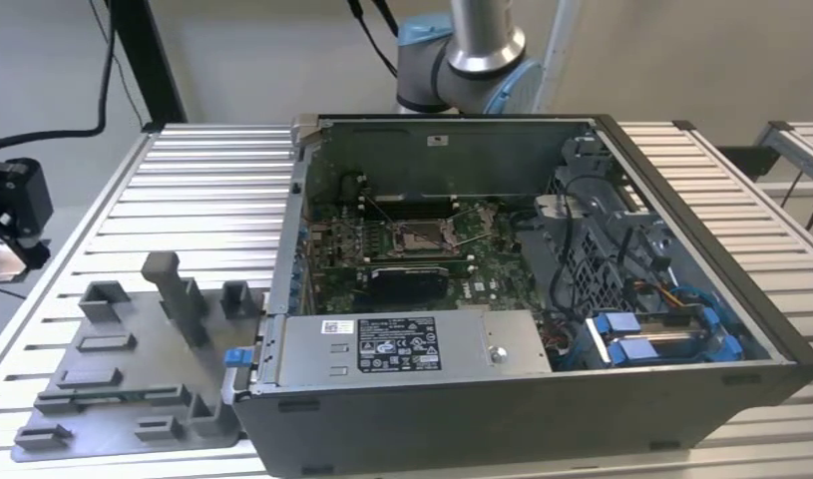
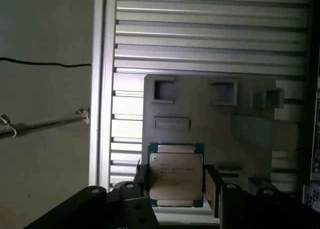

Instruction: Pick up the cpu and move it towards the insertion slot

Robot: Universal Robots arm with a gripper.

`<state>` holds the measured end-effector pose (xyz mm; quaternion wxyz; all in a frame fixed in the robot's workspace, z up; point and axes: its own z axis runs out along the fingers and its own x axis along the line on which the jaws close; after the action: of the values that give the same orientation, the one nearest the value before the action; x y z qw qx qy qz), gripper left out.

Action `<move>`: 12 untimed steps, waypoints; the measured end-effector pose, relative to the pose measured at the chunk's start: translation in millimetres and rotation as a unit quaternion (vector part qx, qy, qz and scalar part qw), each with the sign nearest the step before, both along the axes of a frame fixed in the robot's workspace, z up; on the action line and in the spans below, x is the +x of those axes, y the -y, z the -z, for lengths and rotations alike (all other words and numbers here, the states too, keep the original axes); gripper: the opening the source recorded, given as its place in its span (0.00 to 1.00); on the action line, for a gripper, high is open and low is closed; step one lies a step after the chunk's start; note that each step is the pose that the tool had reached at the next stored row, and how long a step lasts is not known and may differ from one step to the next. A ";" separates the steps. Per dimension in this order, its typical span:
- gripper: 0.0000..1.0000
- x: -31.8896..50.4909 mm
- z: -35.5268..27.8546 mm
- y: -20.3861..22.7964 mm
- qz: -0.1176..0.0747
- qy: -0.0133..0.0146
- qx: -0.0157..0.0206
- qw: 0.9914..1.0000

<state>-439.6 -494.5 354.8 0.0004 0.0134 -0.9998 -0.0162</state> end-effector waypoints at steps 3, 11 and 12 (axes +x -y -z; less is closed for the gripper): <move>0.00 0.0 -13.7 0.0 0.000 0.000 0.000 1.000; 0.00 0.0 -42.9 -0.4 0.000 0.000 0.000 1.000; 0.00 0.0 -46.8 -0.4 0.000 0.000 0.000 1.000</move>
<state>-439.6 -494.1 401.6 0.0002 0.0134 -0.9998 -0.0158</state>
